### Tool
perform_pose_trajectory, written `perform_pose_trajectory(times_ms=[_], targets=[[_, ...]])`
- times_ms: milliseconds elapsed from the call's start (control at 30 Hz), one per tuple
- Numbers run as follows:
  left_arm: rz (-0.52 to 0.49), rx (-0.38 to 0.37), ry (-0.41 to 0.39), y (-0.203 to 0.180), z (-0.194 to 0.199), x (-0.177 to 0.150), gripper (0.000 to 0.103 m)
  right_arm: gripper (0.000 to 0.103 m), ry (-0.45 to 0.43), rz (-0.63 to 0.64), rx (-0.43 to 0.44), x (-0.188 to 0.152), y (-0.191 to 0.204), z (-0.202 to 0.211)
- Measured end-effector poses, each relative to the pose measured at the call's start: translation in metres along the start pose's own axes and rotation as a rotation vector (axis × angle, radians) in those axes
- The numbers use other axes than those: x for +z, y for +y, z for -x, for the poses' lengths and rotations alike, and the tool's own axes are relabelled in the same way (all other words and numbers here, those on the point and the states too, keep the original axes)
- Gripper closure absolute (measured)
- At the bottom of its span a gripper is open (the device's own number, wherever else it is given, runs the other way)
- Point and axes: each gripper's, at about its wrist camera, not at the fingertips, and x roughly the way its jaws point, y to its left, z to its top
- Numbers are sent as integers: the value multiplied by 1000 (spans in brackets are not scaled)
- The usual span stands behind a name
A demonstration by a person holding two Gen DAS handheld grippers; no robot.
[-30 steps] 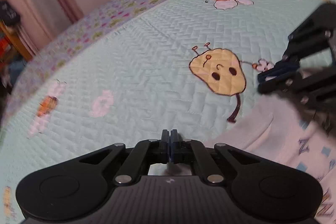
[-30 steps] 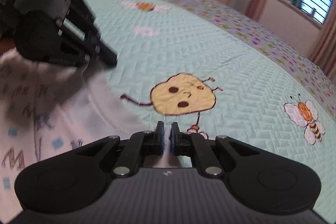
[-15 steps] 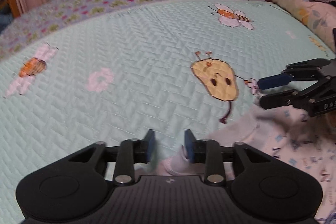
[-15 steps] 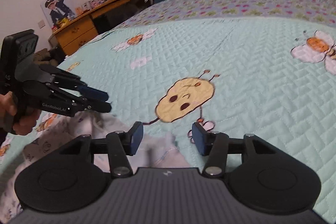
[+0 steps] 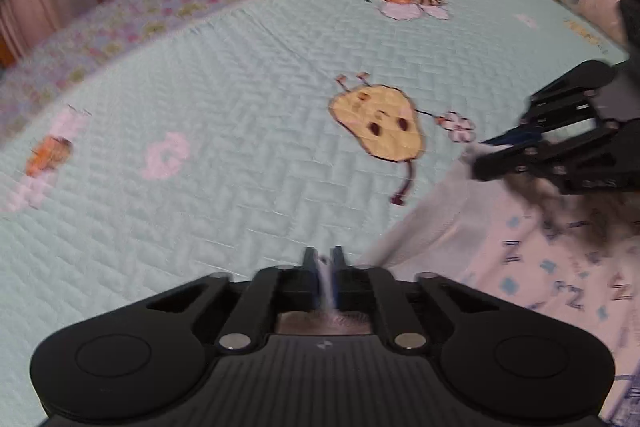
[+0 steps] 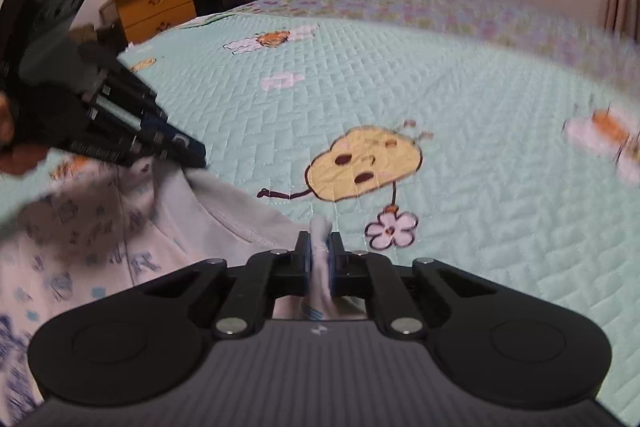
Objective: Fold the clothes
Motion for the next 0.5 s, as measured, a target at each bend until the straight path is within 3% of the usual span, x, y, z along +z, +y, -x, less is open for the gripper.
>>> perform_pose_trajectory(times_ms=[100, 267, 333, 400, 433, 500], targets=[[27, 72, -12, 5, -3, 1, 103, 94, 15, 141, -115, -3, 17, -7], [73, 192, -32, 14, -8, 3, 100, 94, -16, -21, -69, -6, -8, -11], [167, 195, -76, 30, 5, 3, 91, 83, -61, -123, -71, -8, -20, -5], [254, 124, -113, 43, 22, 1, 89, 77, -111, -221, -94, -9, -31, 3], [277, 46, -116, 47, 29, -2, 89, 76, -137, -250, -89, -10, -34, 8], [267, -108, -101, 43, 40, -9, 84, 75, -174, -304, 20, -10, -37, 18]])
